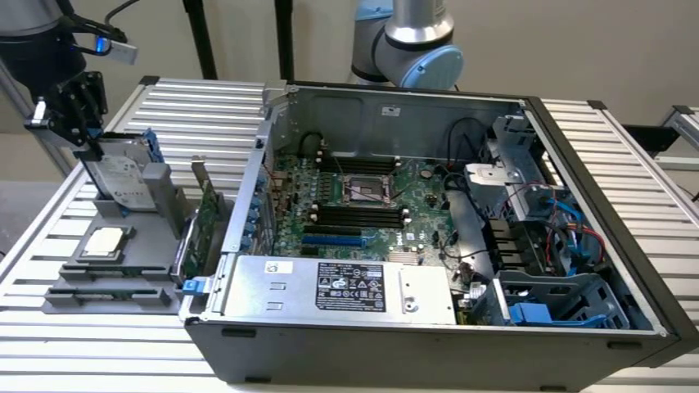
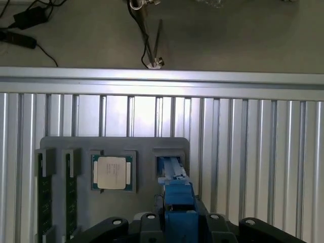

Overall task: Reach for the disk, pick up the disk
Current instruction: 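Pick up the disk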

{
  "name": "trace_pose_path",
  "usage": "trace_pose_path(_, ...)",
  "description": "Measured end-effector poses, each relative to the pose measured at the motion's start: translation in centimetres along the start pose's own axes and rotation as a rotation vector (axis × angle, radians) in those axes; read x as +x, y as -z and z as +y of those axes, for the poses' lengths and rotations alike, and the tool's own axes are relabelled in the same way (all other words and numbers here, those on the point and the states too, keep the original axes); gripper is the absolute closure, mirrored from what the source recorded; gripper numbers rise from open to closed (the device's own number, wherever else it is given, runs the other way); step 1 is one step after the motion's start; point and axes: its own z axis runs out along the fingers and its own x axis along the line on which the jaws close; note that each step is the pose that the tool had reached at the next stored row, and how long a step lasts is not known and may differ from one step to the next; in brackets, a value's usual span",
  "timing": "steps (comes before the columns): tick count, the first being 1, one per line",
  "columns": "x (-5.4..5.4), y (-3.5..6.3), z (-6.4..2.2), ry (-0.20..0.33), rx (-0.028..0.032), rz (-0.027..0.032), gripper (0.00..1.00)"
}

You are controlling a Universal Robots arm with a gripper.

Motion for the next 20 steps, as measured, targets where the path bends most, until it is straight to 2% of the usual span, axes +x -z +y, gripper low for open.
trace_pose_path(20, 0.05, 0.08, 0.06, -0.002, 0.0012, 0.0000, 0.67)
